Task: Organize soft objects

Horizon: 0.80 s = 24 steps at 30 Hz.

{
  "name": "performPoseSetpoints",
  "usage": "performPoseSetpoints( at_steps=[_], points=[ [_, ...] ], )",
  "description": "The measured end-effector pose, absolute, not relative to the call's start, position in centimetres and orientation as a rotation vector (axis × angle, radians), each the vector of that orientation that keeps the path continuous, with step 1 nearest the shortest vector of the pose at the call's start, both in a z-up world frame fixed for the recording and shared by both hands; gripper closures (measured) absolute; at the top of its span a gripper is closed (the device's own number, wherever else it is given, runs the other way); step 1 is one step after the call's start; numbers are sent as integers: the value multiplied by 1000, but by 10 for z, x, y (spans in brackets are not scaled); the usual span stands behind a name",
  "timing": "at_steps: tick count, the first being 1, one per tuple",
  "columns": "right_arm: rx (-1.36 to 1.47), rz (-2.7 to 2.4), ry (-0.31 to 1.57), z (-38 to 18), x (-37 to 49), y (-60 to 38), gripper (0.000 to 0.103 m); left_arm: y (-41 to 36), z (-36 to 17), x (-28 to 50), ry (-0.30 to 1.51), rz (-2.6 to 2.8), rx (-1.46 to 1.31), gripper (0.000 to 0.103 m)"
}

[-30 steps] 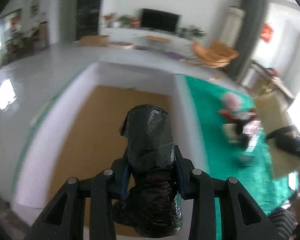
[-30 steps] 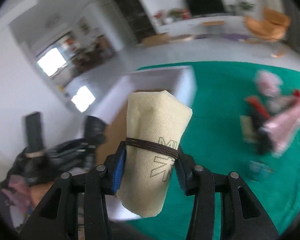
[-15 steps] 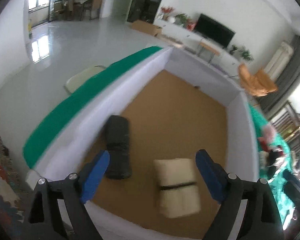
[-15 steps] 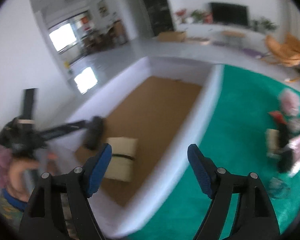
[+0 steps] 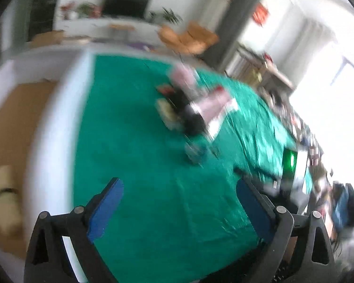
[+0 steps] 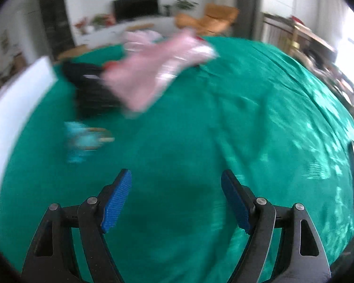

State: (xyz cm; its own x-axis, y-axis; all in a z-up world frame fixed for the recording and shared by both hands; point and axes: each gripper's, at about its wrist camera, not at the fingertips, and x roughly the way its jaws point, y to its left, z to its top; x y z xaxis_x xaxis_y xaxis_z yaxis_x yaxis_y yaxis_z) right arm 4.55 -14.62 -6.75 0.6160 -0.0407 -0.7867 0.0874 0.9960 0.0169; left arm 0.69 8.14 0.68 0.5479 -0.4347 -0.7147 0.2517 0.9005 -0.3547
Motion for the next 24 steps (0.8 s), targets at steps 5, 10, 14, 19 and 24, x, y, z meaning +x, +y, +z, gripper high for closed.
performPoseSetpoints(
  at_steps=[5, 10, 14, 19, 24],
  points=[
    [117, -128, 906, -67, 42, -176, 22, 47, -48, 43, 959, -341, -88, 7],
    [62, -151, 909, -70, 45, -168, 21, 60, -72, 75, 975, -194, -79, 7],
    [68, -147, 909, -73, 41, -168, 20, 70, -89, 101, 967, -121, -87, 7],
    [66, -148, 909, -73, 39, -166, 19, 59, -95, 107, 933, -114, 17, 0],
    [67, -147, 909, -72, 39, -167, 19, 57, -95, 108, 938, -103, 40, 0]
  ],
)
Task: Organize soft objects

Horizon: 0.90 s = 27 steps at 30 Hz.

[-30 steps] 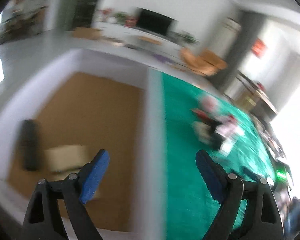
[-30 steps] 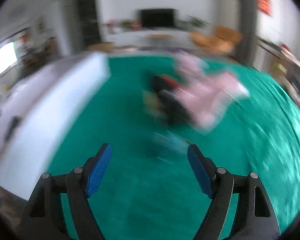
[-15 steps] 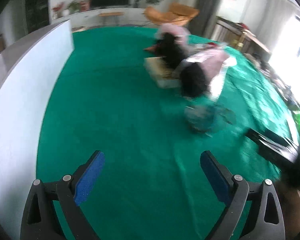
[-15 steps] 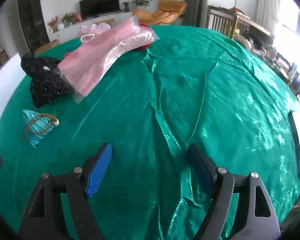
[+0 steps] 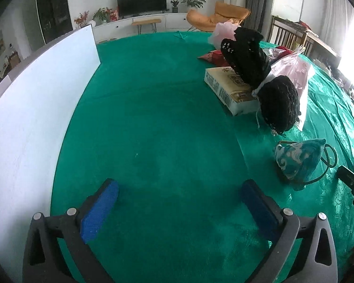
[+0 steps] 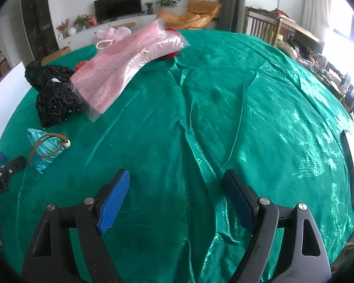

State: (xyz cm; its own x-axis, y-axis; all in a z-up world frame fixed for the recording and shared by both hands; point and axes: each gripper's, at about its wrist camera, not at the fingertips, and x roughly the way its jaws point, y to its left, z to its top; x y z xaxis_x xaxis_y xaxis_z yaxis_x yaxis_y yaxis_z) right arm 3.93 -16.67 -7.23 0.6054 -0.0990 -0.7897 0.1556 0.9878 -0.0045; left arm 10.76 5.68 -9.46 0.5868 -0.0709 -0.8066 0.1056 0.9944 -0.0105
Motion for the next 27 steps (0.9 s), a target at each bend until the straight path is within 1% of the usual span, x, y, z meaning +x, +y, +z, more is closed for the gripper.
performPoseSetpoints(
  at_steps=[27],
  points=[
    [67, -147, 909, -73, 39, -166, 18, 56, -93, 107, 938, -103, 40, 0]
  ],
)
